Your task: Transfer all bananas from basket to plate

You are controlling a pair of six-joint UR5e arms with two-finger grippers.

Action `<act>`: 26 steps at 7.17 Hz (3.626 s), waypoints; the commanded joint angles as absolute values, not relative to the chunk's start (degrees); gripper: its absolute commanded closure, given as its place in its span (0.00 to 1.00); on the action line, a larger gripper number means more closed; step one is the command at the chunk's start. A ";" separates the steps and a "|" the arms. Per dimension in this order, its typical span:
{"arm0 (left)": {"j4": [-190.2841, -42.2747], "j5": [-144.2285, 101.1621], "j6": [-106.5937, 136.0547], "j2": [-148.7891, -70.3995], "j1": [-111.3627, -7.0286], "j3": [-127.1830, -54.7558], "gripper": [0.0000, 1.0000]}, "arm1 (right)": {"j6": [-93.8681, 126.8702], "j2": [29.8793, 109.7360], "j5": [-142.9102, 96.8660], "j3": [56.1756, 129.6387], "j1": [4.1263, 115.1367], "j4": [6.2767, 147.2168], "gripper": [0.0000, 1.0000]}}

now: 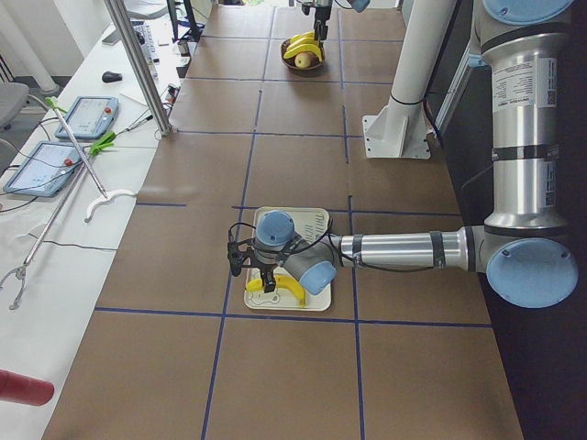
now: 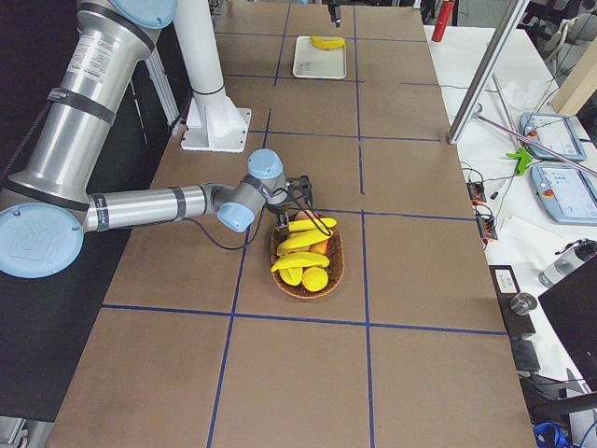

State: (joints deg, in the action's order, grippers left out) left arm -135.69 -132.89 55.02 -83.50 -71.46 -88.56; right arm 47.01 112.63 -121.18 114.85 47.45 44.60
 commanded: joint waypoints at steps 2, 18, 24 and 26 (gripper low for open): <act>-135.70 -132.89 55.02 -83.50 -71.46 -88.68 0.00 | 49.66 110.31 -120.85 110.94 47.55 44.39 0.18; -144.64 -132.98 55.54 -81.39 -71.19 -88.59 0.00 | 51.85 106.09 -130.50 116.01 55.02 45.79 0.99; -151.34 -134.82 55.98 -87.95 -66.28 -91.31 0.00 | 59.14 82.82 -124.39 115.05 42.14 58.09 0.98; -151.26 -134.91 66.02 -92.35 -62.34 -93.33 0.00 | 64.81 75.62 -119.83 112.16 37.73 58.62 0.99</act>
